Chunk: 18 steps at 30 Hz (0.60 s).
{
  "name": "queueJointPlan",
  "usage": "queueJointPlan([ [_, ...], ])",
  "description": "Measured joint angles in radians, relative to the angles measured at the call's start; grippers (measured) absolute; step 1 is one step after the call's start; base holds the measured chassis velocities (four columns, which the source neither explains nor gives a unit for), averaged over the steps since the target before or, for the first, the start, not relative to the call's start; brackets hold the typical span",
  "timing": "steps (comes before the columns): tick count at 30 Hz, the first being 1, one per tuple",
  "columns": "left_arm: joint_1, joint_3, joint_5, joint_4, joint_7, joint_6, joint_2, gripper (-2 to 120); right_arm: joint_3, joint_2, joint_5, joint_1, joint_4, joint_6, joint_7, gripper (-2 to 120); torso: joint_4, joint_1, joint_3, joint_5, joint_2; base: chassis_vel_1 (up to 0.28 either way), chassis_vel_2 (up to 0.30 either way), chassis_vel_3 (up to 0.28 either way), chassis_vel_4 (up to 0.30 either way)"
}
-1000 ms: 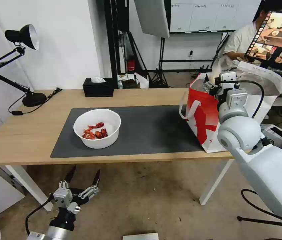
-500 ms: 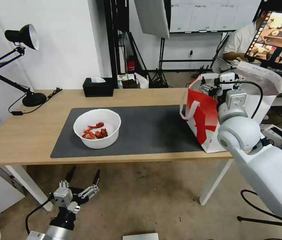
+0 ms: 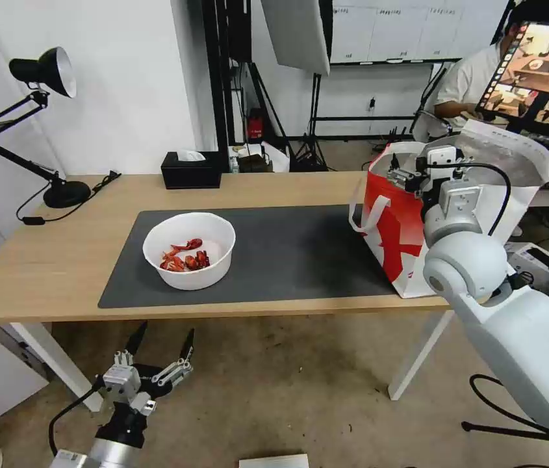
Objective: Pick up the trash from the table and place it into the takeout bag.
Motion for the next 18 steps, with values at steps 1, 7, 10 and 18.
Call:
queueJointPlan([
  [1, 0.000, 0.000, 0.000, 0.000, 0.000, 0.000, 0.000, 100, 0.002, -0.002, 0.000, -0.003, 0.001, 0.002, 0.000, 100, 0.0000, 0.000, 0.000, -0.0001, 0.000, 0.000, 0.000, 0.000, 0.000],
  [7, -0.001, 0.002, 0.000, -0.003, 0.000, 0.002, 0.003, 100, 0.008, -0.011, 0.068, -0.016, 0.032, 0.075, -0.022, 100, 0.0000, 0.000, 0.000, 0.0000, 0.000, 0.000, 0.000, 0.000, 0.000],
  [10, -0.003, 0.003, 0.000, -0.003, 0.000, 0.003, 0.006, 100, 0.009, -0.020, 0.133, -0.042, 0.081, 0.159, -0.059, 100, 0.0001, 0.000, 0.000, -0.0002, 0.000, 0.000, 0.000, 0.000, 0.000],
  [18, -0.003, 0.010, 0.000, -0.003, 0.000, 0.011, 0.000, 100, 0.064, -0.067, 0.195, -0.211, 0.204, 0.275, -0.263, 100, -0.0002, 0.000, 0.000, -0.0001, 0.000, 0.000, 0.000, 0.000, 0.000],
])
